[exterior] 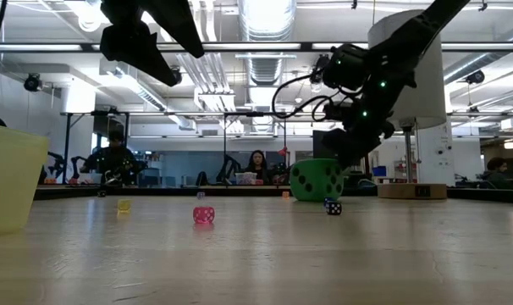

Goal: Pick & Place Dice
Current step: Put the large green dice into the yellow bin

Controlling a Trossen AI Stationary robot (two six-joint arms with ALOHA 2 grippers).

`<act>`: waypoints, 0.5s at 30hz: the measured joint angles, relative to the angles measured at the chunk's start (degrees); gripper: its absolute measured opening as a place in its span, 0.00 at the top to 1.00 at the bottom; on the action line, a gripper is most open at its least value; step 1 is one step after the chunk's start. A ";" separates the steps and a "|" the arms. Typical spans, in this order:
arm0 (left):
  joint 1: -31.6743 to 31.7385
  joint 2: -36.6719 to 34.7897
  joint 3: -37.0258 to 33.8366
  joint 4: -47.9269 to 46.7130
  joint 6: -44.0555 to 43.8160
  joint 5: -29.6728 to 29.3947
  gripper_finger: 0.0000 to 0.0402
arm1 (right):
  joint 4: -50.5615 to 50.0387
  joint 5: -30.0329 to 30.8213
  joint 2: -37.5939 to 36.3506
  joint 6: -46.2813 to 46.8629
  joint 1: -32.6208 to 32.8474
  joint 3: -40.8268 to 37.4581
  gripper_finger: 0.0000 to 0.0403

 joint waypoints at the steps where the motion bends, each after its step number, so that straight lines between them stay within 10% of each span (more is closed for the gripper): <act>1: 0.00 0.00 0.00 0.02 0.00 0.00 0.01 | 0.05 -0.14 0.10 -0.39 0.05 0.21 0.55; 15: 0.00 0.00 0.00 0.00 -0.04 0.00 0.02 | 8.66 -13.09 0.10 -8.40 1.84 0.13 0.55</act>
